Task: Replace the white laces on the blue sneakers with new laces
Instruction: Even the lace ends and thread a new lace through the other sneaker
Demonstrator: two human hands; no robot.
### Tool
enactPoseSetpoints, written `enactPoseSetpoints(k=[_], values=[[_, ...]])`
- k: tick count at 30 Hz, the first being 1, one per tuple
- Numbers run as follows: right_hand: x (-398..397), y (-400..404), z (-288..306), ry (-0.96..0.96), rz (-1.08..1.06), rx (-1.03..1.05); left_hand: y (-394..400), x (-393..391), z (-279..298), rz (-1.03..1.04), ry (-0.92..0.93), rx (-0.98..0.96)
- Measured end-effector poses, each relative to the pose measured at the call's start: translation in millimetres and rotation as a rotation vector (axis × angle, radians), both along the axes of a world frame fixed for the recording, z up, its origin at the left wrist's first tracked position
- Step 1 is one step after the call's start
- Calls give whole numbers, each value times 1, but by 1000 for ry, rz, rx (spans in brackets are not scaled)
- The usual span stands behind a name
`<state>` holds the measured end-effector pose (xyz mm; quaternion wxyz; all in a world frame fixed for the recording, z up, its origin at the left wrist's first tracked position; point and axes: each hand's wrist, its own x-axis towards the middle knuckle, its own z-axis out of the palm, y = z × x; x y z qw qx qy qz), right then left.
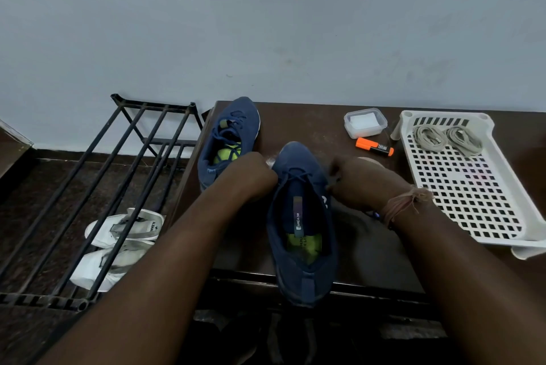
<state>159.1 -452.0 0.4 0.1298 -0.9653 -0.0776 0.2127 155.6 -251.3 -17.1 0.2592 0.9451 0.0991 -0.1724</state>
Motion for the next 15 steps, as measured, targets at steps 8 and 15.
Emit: enactPoseSetpoints(k=[8,15], values=[[6,9,-8,12,-3,37,-1,-3,2,-30,-129,17],[11,0,-13,-19,-121,71,-1,-6,2,-65,-267,218]])
